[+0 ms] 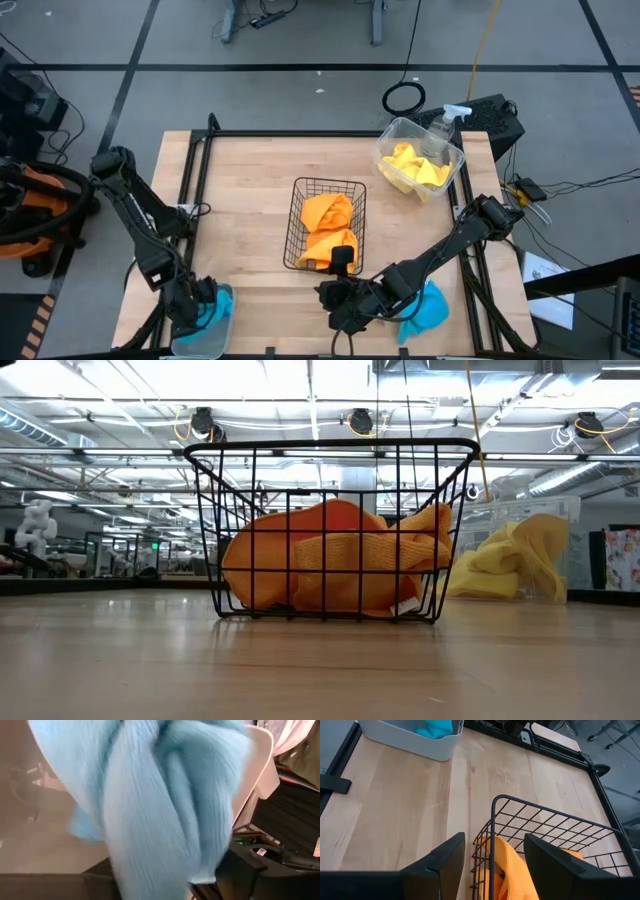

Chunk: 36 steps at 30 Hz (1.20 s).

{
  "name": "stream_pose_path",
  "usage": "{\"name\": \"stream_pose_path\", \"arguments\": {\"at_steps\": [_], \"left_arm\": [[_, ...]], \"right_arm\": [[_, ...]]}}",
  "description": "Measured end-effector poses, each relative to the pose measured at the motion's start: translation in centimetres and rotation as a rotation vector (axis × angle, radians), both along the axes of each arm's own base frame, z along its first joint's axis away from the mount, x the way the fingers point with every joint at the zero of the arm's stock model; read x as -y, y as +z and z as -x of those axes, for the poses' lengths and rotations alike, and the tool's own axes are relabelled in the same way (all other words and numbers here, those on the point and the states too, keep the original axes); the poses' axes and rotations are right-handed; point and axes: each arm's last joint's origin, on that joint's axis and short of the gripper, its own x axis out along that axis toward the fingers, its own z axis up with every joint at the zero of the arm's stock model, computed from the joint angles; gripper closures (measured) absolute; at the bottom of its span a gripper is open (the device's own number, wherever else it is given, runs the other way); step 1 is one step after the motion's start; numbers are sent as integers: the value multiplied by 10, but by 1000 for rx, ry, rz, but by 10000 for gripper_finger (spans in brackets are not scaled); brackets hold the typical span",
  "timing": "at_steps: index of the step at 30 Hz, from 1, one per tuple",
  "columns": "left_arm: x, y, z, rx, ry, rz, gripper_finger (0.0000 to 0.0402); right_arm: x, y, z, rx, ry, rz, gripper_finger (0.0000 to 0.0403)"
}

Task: Sort microfiber towel by color & place in baskets
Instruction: Put the top blue microfiber towel into the gray bin

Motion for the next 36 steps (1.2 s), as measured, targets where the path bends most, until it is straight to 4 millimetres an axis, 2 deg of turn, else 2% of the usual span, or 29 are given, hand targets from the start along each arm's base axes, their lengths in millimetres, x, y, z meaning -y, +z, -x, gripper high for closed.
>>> {"name": "stream_pose_path", "arguments": {"at_steps": [5, 8, 16, 25, 32, 36], "left_arm": [[-3, -1, -3, 37, 44, -47, 162], [-10, -3, -6, 29, 86, -97, 152], [-11, -2, -11, 9, 33, -42, 151], [-5, 16, -15, 63, 5, 3, 151], [-16, 19, -7, -14, -12, -142, 151], [-12, 29, -5, -10, -34, -125, 157]], "right_arm": [[1, 0, -1, 9, -10, -5, 207], [2, 1, -4, 39, -30, -5, 207], [2, 1, -7, 52, -21, -6, 207], [-3, 0, -4, 42, -11, -6, 206], [-8, -1, 0, 39, -2, -9, 206], [-6, -3, 2, 10, -2, 9, 206]]}}
